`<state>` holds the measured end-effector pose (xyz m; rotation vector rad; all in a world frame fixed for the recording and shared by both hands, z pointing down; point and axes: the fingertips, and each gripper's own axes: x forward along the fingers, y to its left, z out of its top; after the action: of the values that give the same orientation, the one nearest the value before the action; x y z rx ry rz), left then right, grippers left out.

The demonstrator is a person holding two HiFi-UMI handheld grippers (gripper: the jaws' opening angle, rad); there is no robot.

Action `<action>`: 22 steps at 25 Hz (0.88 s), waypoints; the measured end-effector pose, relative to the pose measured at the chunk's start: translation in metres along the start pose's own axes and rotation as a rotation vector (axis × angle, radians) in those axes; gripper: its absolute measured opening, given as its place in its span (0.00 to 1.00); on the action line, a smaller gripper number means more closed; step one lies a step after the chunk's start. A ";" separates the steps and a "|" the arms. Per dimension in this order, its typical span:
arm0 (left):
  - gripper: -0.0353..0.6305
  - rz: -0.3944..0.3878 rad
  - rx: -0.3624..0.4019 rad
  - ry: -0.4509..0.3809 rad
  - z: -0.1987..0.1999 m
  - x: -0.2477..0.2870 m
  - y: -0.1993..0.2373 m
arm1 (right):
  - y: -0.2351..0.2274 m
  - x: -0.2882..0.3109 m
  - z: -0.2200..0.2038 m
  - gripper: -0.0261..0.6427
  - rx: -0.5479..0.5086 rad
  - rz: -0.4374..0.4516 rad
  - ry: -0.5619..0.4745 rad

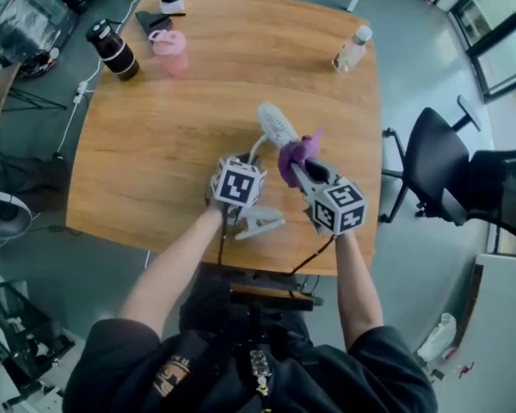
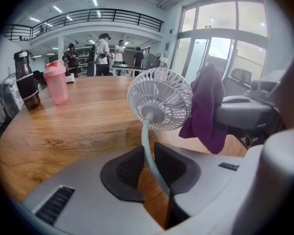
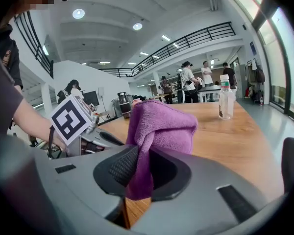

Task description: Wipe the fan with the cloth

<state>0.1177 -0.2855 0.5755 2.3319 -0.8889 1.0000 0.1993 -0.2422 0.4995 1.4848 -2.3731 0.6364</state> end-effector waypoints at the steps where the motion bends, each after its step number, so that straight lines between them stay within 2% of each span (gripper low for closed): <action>1: 0.17 0.005 0.009 0.002 0.000 0.000 0.000 | -0.003 0.001 -0.006 0.15 0.001 0.003 0.013; 4: 0.17 0.020 0.026 0.007 0.002 0.000 0.003 | -0.019 0.007 -0.022 0.15 -0.006 -0.006 0.063; 13: 0.17 -0.008 0.040 0.037 0.000 0.000 0.003 | -0.073 0.022 -0.051 0.15 -0.088 -0.081 0.235; 22: 0.17 -0.069 0.059 0.021 0.003 0.003 0.003 | 0.007 0.002 -0.002 0.15 -0.325 0.086 0.203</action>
<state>0.1182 -0.2904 0.5765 2.3793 -0.7751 1.0335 0.1927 -0.2403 0.5003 1.1307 -2.2613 0.3752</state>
